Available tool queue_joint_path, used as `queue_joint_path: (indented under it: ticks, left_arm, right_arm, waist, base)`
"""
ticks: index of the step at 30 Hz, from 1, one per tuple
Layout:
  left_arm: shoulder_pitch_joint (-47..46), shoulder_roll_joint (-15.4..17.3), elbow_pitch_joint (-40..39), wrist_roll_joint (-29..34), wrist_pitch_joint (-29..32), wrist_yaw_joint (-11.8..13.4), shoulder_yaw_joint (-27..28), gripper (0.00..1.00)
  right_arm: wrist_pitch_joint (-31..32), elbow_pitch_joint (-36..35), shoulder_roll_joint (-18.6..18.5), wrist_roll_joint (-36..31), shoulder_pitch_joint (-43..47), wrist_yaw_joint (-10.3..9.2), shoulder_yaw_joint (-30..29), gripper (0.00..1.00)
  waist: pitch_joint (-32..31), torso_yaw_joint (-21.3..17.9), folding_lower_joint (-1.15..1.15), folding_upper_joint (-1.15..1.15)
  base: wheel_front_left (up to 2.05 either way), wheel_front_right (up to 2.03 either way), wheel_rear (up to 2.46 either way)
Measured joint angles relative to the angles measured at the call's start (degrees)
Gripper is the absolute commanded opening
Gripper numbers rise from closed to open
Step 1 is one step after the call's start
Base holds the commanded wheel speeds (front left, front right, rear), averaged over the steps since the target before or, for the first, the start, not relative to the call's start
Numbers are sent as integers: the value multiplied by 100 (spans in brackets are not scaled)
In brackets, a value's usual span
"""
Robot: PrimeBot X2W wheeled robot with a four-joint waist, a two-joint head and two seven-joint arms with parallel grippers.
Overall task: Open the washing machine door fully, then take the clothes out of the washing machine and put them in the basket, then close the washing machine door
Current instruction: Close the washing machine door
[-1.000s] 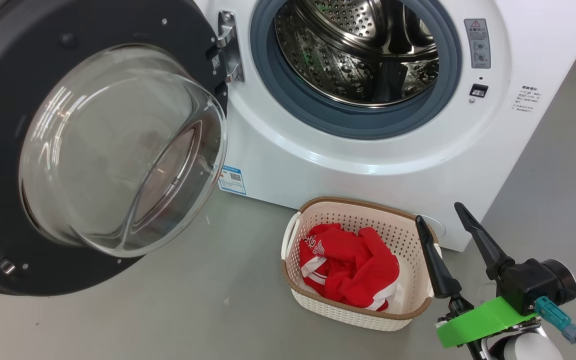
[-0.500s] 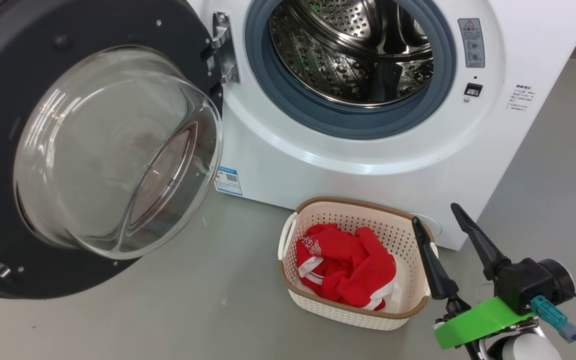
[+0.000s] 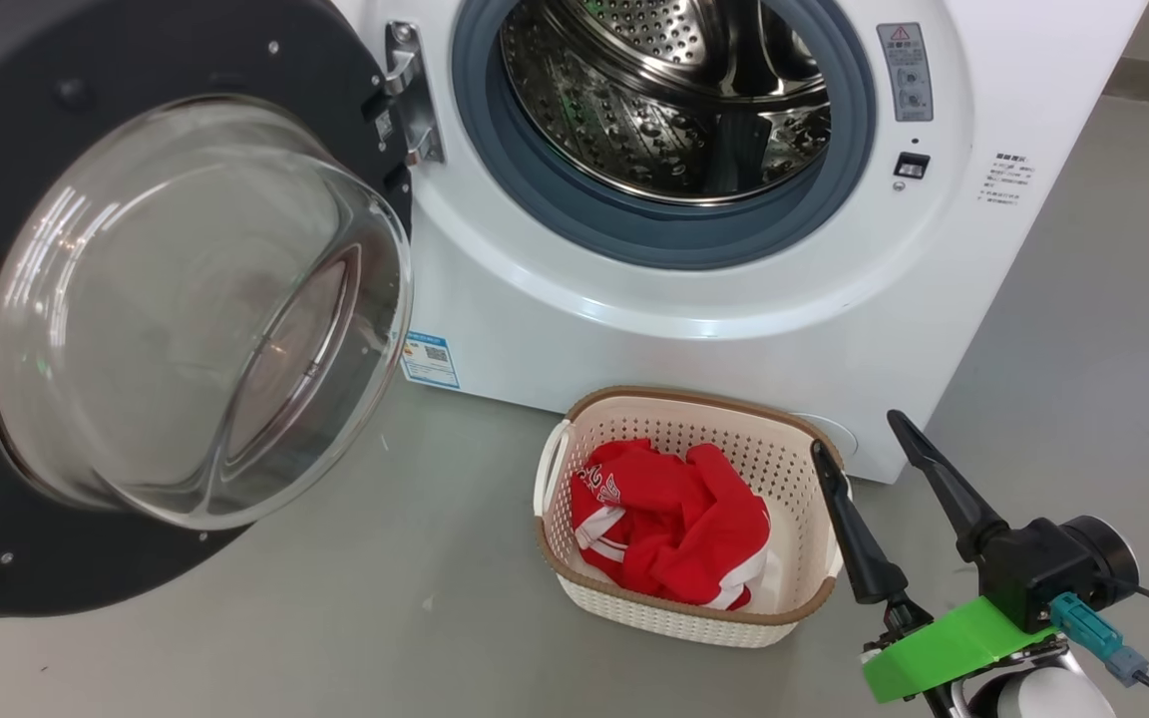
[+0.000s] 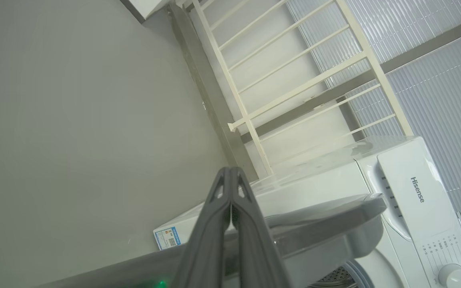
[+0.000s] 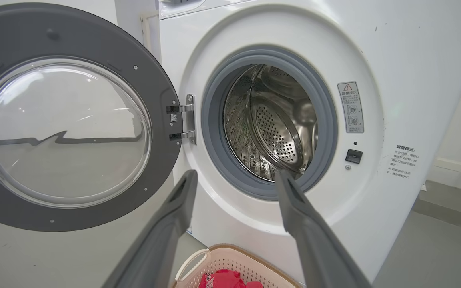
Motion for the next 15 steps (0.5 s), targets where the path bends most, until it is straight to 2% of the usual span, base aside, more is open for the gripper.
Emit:
queue_joint_path:
  ticks: [6, 15]
  left_arm:
    - [94, 18, 43, -131, 557, -144, -137, 0]
    - [350, -4, -232, -321, 1050, -200, -138, 0]
  right_arm:
    - [1, -25, -33, 0, -1, 0, -1, 100]
    - [1, -34, -29, 0, -1, 0, -27, 100]
  waist:
    - [59, -46, 0, 0]
    - [63, -3, 0, 0]
  base:
    - [0, 0, 0]
    - [0, 0, 0]
